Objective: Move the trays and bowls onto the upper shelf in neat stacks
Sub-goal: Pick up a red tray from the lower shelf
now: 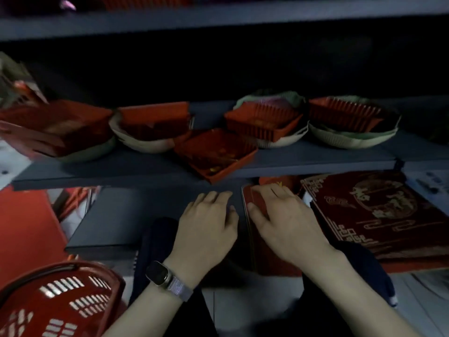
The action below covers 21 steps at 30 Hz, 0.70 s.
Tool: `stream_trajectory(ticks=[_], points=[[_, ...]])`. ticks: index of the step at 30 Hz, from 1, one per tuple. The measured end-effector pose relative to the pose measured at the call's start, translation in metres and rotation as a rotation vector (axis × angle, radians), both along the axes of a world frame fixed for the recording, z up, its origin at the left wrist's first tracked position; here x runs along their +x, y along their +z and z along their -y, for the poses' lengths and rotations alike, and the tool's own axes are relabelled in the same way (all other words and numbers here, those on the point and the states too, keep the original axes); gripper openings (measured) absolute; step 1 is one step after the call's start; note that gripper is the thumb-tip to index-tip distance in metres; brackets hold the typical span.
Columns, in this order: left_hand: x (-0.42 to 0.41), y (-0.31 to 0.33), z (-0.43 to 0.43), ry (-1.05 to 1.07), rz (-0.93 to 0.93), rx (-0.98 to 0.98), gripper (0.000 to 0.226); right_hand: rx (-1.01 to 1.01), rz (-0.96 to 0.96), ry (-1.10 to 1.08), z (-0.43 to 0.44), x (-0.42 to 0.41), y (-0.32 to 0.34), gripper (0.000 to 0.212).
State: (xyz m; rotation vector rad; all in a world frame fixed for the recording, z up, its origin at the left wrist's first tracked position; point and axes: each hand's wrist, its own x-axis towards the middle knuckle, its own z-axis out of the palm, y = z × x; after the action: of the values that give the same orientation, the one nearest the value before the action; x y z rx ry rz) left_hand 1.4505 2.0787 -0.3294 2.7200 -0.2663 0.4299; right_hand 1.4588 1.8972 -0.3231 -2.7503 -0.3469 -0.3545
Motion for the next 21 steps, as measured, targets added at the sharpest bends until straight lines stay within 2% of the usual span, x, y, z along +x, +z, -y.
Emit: stream_trajectory(ticks=[5,10,15,18,19,21], points=[[0.007,0.036,-0.013,0.038,0.092,-0.073,0.041,0.059,0.092,-0.002,-0.006,0.008,0.030,0.047],[0.012,0.058,-0.033,0.061,0.085,-0.148,0.041,0.102,0.073,-0.004,-0.012,0.013,0.043,0.045],[0.035,0.079,-0.076,0.154,-0.014,-0.325,0.031,0.344,-0.059,-0.040,-0.011,0.030,0.037,0.031],[0.063,0.092,-0.102,0.237,-0.138,-0.462,0.020,0.507,-0.179,-0.082,-0.012,0.043,0.031,0.012],[0.076,0.093,-0.109,0.261,-0.209,-0.527,0.020,0.572,-0.222,-0.108,-0.012,0.050,0.029,0.008],[0.100,0.092,-0.120,0.273,-0.375,-0.640,0.039,0.723,-0.303,-0.170,-0.016,0.066,0.023,0.012]])
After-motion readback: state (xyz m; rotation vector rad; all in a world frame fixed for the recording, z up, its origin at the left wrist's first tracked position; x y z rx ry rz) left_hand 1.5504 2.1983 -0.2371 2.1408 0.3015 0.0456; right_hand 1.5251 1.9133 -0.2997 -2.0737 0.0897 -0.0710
